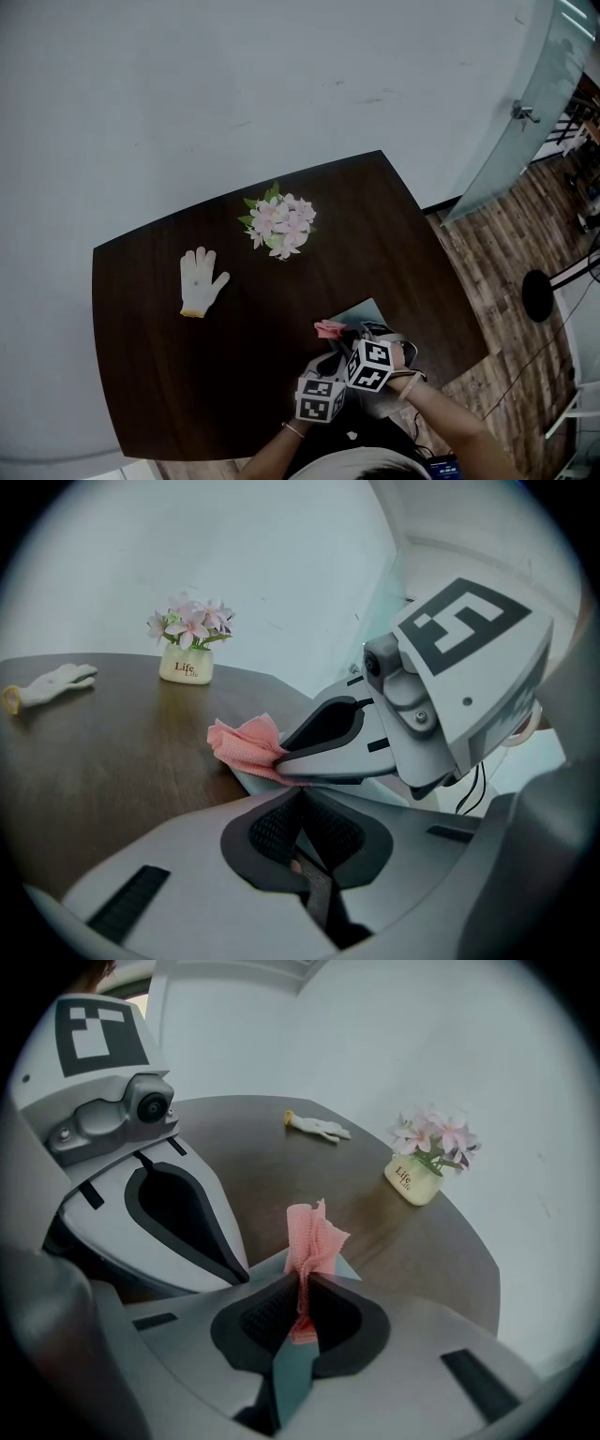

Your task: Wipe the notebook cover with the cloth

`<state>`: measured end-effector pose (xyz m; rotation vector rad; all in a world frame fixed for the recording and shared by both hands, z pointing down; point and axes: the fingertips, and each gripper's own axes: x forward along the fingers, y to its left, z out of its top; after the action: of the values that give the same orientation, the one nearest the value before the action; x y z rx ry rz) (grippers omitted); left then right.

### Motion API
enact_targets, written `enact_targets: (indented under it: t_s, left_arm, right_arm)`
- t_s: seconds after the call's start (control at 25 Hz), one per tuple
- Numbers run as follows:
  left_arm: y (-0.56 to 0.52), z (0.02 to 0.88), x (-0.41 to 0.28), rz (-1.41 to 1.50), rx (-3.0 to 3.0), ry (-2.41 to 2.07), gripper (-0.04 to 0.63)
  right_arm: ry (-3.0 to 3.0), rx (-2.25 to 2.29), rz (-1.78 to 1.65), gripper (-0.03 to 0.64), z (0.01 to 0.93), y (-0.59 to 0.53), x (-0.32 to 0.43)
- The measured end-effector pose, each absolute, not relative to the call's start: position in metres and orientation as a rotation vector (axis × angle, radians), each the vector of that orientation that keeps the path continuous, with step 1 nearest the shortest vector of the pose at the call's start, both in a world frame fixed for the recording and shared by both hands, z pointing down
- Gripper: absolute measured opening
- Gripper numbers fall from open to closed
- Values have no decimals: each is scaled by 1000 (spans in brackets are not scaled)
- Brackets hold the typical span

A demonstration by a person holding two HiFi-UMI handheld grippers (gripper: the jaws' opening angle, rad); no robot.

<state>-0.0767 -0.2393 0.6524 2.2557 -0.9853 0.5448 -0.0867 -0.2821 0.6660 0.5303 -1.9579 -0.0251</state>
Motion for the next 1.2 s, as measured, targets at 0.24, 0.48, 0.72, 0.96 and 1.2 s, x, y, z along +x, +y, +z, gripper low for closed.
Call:
enact_targets:
  t_s: [0.24,0.48,0.72,0.96,1.2]
  left_arm:
    - [-240,654,-74,572,2245,-982,18]
    - [-240,656,-75,579,2237,-990,18]
    - [-240,656,-74,589,2240,-991,18]
    - [-239,658,-73,605,2242,-993,18]
    - [-239,659,-72,608,2236,-999,18]
  right_arm:
    - [-1933,520,-45,32,666,-285,-80]
    - [-1915,548,-47,32,667,-290,-68]
    - [-1888,587,-29,32,667,-296,-47]
    - [-1850,663,-2,32,668,-307,-13]
    - [-1820,736,35,32,669,-315,19]
